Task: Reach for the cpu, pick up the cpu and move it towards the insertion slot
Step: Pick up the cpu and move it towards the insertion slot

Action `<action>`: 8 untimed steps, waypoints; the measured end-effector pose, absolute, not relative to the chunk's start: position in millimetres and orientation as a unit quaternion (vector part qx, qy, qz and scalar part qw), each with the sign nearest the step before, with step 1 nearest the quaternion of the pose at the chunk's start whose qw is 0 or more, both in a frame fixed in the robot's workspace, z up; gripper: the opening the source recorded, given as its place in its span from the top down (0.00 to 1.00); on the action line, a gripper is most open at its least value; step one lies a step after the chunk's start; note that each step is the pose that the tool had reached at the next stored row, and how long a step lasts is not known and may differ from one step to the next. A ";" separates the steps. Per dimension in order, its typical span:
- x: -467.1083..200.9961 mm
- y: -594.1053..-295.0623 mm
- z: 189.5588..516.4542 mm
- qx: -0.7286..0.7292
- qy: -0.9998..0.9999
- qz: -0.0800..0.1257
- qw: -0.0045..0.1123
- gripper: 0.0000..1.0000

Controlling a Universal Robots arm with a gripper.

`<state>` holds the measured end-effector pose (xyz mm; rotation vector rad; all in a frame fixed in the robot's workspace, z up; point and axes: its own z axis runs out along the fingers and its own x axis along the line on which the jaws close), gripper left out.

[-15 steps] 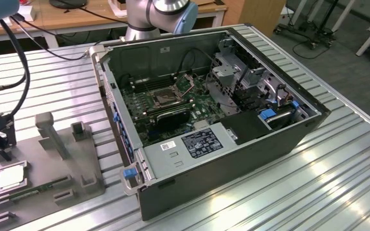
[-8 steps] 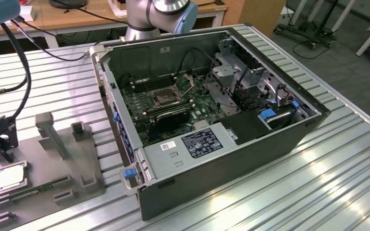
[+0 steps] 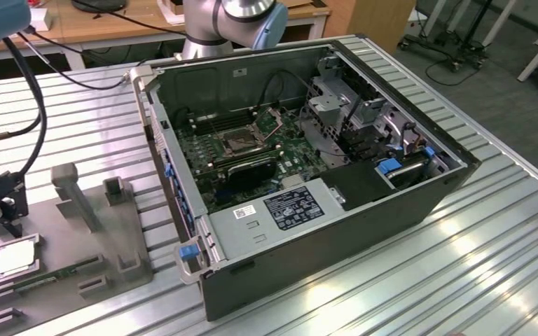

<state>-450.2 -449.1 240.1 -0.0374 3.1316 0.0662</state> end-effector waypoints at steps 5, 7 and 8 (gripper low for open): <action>-450.3 -450.6 238.0 -0.012 1.000 0.028 0.005 0.38; -450.4 -451.4 236.0 -0.012 0.999 0.029 0.004 0.38; -450.4 -451.5 235.0 -0.012 0.999 0.029 0.005 0.38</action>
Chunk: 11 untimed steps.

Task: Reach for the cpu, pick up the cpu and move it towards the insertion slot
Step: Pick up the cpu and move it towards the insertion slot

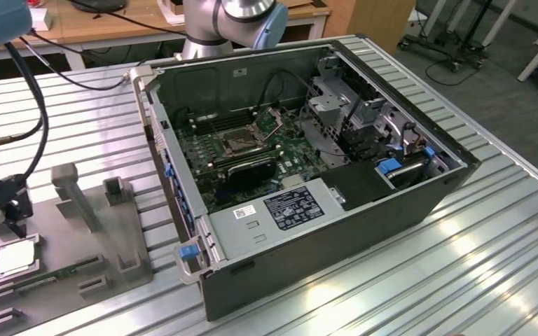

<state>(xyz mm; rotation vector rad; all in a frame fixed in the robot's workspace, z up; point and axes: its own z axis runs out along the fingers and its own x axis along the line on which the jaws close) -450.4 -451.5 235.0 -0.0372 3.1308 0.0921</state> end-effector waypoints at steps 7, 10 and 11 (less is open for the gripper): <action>-451.2 -451.6 226.6 -0.012 0.999 0.029 0.004 0.31; -452.1 -451.6 221.2 -0.010 1.000 0.029 0.004 0.31; -452.0 -451.6 219.3 -0.010 1.000 0.029 0.004 0.31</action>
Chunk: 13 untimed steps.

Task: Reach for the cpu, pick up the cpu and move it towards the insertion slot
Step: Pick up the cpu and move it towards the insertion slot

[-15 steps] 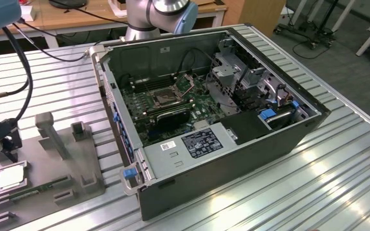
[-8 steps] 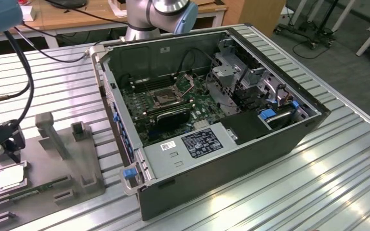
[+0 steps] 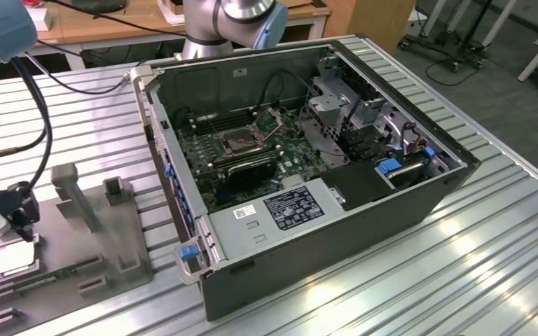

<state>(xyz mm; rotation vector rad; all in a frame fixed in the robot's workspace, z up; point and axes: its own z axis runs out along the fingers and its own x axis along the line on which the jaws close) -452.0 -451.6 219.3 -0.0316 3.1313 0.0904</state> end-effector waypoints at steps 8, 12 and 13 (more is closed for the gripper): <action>-452.1 -451.6 205.4 -0.010 1.000 0.028 0.004 0.18; -452.2 -452.3 198.3 -0.010 1.000 0.028 0.004 0.18; -452.2 -452.4 196.5 -0.010 1.000 0.028 0.004 0.18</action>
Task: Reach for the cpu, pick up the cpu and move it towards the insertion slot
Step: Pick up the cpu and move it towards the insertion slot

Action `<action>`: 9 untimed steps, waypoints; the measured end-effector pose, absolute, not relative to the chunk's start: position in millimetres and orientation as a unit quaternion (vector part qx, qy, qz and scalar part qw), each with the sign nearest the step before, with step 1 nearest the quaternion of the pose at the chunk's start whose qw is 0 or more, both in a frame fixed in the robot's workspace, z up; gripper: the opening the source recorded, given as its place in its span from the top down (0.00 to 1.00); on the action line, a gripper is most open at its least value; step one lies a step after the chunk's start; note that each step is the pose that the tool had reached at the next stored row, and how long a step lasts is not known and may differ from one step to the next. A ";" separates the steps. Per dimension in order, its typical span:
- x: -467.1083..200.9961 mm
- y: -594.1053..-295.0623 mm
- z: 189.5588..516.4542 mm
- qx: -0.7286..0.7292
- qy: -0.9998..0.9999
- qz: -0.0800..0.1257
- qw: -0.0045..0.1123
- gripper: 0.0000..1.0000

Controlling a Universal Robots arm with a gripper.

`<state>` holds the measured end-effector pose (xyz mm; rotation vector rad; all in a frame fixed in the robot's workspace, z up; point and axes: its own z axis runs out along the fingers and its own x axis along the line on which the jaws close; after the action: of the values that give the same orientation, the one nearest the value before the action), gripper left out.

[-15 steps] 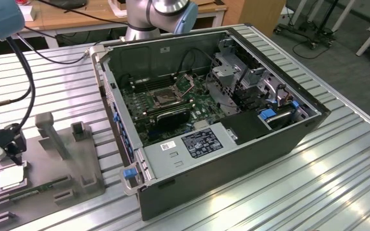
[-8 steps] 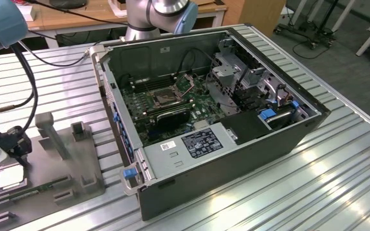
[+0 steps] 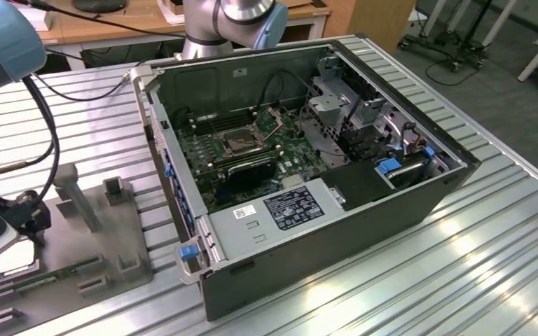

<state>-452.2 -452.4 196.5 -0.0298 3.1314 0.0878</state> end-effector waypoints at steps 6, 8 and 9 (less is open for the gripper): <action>-452.1 -451.5 186.0 -0.007 1.000 0.027 0.002 0.18; -452.1 -450.6 182.8 -0.005 1.000 0.026 0.001 0.18; -452.0 -450.3 181.7 -0.005 1.000 0.026 0.000 0.18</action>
<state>-452.0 -450.3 181.7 -0.0148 3.1398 0.0830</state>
